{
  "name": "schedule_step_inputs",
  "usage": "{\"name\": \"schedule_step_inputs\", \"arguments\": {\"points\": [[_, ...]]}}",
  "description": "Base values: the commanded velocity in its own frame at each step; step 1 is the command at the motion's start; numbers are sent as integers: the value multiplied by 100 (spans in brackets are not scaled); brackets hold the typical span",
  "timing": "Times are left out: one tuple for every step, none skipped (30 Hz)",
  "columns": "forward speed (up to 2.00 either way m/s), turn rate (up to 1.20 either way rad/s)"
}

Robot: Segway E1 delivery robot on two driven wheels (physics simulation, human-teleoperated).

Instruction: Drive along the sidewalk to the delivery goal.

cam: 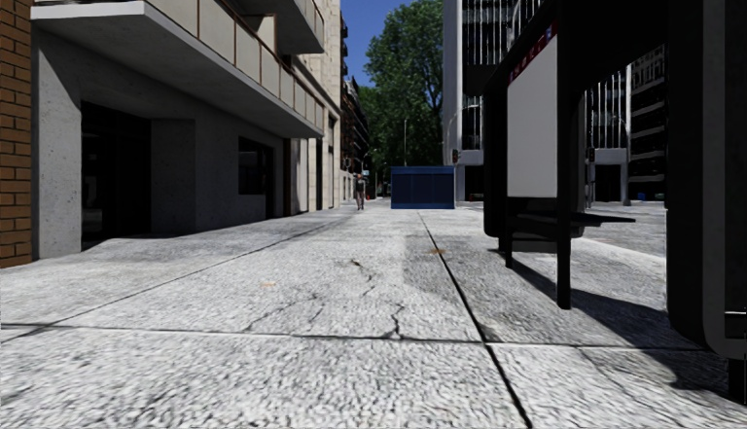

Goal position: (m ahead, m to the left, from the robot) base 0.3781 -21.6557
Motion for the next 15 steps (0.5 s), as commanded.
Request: {"name": "schedule_step_inputs", "arguments": {"points": [[200, -20], [200, -20], [200, -20], [200, -20], [200, -20], [200, -20], [200, -20], [200, -20], [200, -20], [200, -20], [200, -20], [200, -20], [200, -20], [200, -20], [200, -20]]}}
